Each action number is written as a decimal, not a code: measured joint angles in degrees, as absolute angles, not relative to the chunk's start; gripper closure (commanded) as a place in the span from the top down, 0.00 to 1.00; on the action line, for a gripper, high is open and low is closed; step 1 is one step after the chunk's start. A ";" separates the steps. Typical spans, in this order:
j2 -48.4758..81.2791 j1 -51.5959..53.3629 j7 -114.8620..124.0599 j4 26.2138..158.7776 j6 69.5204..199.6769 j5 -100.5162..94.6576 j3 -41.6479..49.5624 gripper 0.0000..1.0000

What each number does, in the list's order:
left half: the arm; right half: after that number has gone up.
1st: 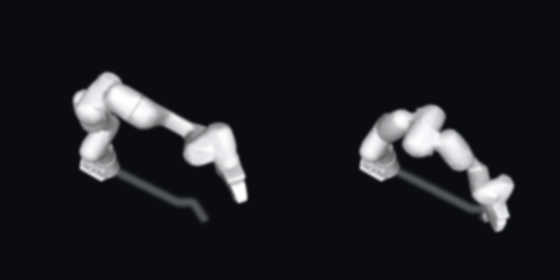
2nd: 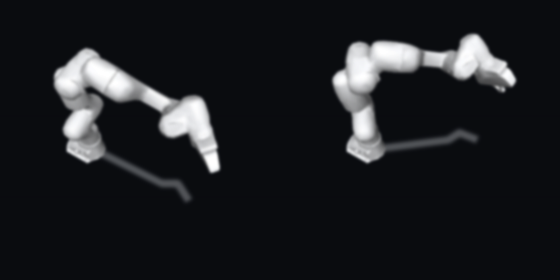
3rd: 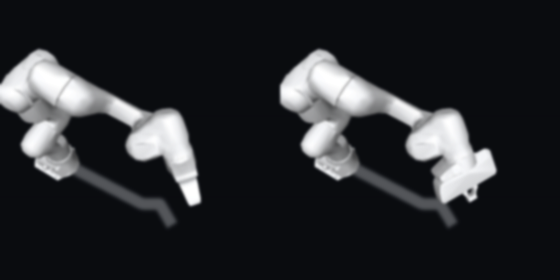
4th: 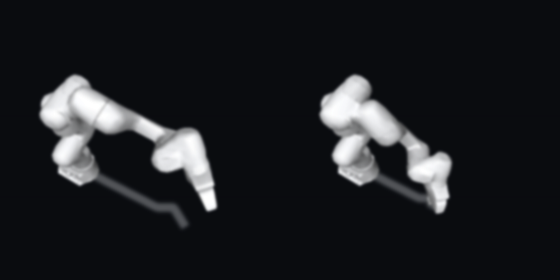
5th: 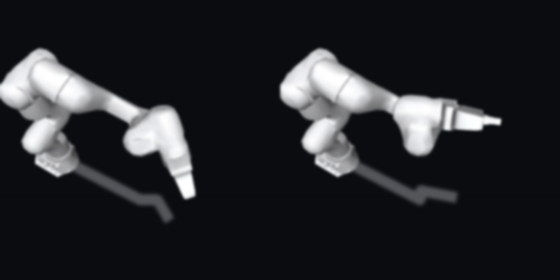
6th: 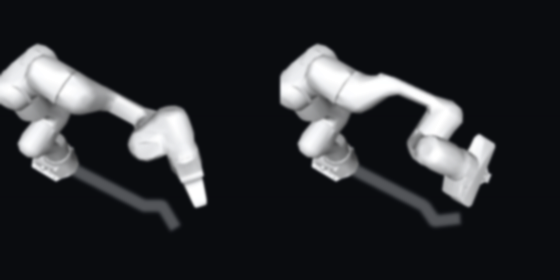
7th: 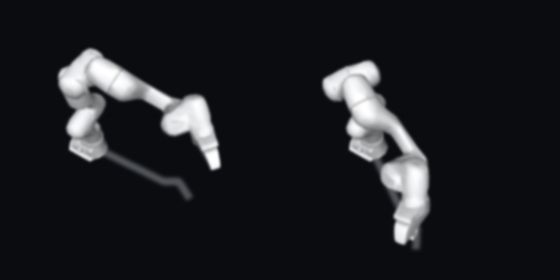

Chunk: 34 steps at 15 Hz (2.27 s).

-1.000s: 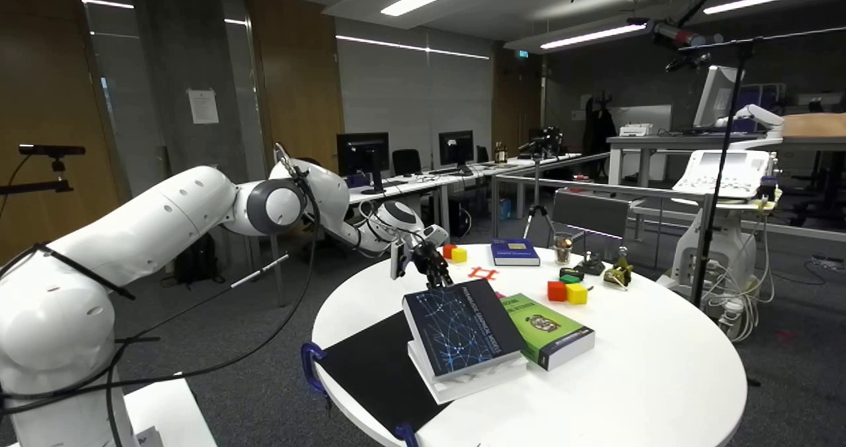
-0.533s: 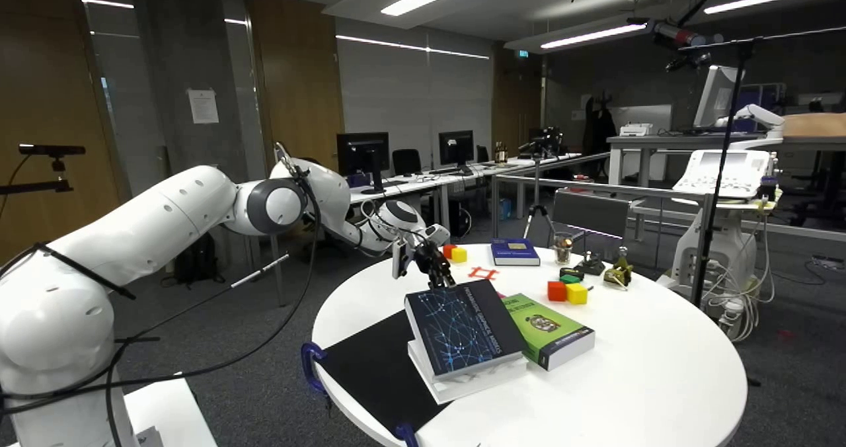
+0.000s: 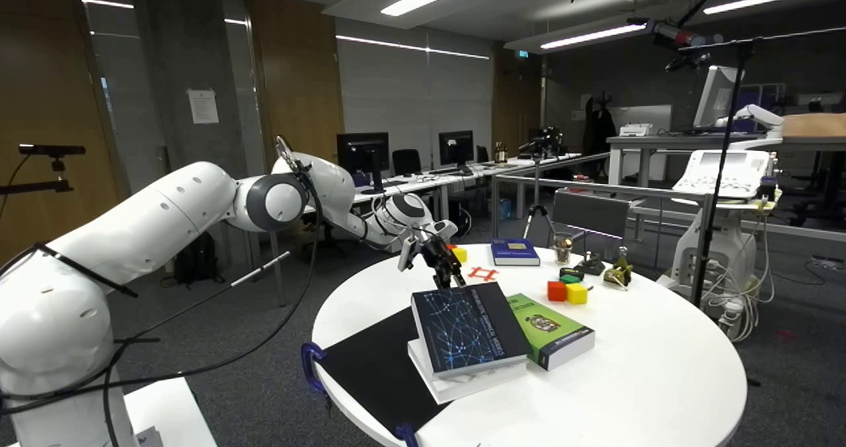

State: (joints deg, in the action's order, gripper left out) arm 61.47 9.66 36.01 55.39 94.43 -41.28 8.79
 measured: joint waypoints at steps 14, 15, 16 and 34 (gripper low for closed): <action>52.59 9.84 24.30 61.21 102.84 -34.88 8.42 1.00; 51.57 9.83 23.83 62.05 103.63 -34.14 8.31 1.00; 50.46 9.83 23.28 62.99 104.60 -33.41 8.15 1.00; 19.74 9.78 20.89 99.57 120.31 -24.97 4.39 1.00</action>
